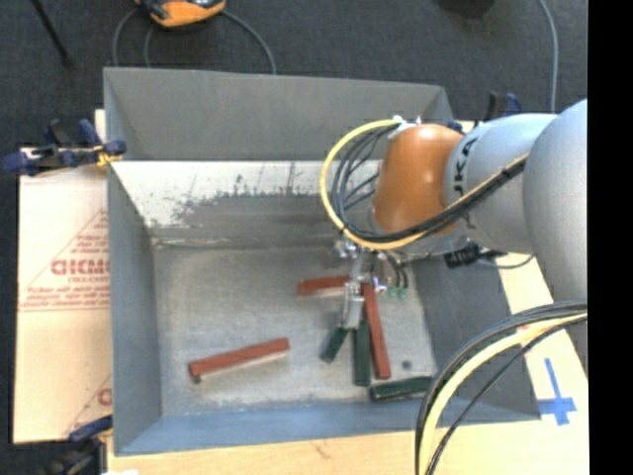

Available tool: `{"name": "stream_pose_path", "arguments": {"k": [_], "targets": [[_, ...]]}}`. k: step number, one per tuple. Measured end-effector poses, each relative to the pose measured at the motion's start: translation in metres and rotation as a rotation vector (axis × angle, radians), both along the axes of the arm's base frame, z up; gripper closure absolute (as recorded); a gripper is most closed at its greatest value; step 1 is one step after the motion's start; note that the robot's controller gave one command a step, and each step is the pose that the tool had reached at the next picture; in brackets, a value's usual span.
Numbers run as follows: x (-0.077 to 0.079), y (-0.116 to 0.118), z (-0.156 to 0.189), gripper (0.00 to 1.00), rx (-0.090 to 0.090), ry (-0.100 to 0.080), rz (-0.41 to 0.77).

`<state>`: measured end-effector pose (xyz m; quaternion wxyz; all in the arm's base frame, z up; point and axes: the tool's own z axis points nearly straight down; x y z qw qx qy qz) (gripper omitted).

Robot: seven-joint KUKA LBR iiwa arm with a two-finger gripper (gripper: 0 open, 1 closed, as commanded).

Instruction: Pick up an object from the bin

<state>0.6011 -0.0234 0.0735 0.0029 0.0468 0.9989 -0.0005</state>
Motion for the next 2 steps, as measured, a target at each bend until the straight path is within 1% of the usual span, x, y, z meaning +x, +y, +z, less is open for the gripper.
{"name": "stream_pose_path", "arguments": {"k": [1,2], "targets": [[0.0086,0.0004,-0.0012,1.0,0.005,-0.004,-0.237],[0.0091,0.0,-0.0007,1.0,0.004,-0.004,-0.238]]}}
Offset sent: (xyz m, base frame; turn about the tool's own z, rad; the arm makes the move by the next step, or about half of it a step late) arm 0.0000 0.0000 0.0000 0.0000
